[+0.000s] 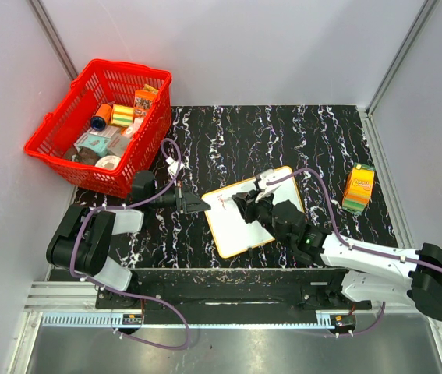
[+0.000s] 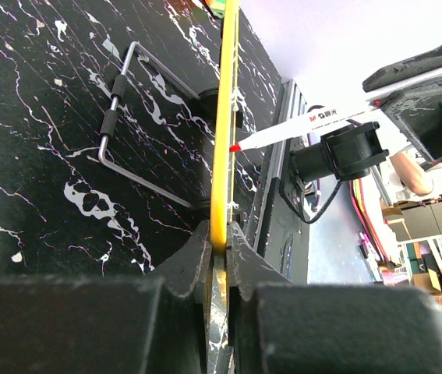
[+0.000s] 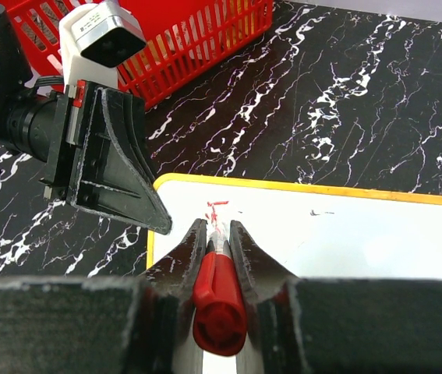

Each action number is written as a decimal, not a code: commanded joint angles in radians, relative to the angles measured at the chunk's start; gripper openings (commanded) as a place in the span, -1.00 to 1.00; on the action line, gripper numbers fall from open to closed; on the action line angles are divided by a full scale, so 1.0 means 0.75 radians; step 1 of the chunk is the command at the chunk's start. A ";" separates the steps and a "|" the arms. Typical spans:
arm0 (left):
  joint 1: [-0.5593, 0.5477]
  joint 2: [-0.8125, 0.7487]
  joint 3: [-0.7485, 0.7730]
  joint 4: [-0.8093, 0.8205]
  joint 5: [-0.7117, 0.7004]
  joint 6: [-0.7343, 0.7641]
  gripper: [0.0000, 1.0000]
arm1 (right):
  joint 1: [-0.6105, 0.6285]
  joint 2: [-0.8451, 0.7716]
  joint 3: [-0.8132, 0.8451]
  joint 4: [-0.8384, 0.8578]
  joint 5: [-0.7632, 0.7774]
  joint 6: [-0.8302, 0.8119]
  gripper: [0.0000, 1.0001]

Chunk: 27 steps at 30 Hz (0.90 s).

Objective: Write a sentence on the whiteboard

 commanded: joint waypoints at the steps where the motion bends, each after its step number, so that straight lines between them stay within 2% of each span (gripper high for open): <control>1: -0.014 -0.014 0.030 0.047 0.000 0.110 -1.00 | 0.008 -0.015 0.018 0.020 0.107 -0.006 -1.00; 13: -0.016 -0.012 0.032 0.037 -0.004 0.116 -1.00 | -0.008 -0.009 0.040 -0.015 0.099 -0.004 -1.00; 21: -0.016 -0.014 0.030 0.029 -0.004 0.122 -1.00 | -0.023 -0.183 0.089 -0.050 0.041 -0.036 -1.00; 26: -0.016 -0.016 0.030 0.027 -0.006 0.122 -1.00 | -0.153 -0.197 0.135 -0.168 -0.071 0.025 -1.00; 27: -0.016 -0.016 0.032 0.025 -0.004 0.126 -1.00 | -0.255 -0.203 0.131 -0.178 -0.176 0.053 -1.00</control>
